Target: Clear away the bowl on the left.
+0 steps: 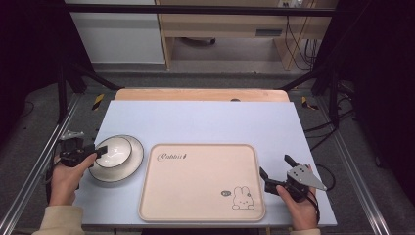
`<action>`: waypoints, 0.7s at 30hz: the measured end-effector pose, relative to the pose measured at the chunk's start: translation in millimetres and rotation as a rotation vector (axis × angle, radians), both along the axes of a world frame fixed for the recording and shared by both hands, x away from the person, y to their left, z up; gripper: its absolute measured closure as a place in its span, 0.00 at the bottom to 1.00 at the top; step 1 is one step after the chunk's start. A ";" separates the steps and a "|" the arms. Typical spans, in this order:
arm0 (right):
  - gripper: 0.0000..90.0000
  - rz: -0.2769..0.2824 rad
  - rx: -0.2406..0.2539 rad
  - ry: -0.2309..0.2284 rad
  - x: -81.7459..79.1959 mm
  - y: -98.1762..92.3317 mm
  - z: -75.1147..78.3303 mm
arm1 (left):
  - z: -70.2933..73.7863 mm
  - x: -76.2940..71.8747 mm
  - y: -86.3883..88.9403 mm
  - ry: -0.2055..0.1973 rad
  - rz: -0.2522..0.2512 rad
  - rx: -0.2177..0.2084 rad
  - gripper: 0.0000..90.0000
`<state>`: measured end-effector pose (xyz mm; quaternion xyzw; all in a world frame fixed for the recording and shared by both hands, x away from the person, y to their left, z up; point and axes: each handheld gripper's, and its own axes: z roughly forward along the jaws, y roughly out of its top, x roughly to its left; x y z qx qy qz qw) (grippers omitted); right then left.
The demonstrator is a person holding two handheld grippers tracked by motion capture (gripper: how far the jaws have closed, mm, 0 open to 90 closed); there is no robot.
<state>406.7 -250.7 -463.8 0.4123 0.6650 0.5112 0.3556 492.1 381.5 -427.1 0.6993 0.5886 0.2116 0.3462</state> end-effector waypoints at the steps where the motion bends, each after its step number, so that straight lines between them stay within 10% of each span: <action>1: 0.04 0.001 0.000 0.001 0.0 0.2 -0.1 | -0.4 0.1 0.5 0.008 -0.002 0.000 0.53; 21: 0.04 0.007 0.008 0.009 0.8 0.8 -0.7 | -9.2 2.9 -1.9 0.084 0.004 0.025 0.73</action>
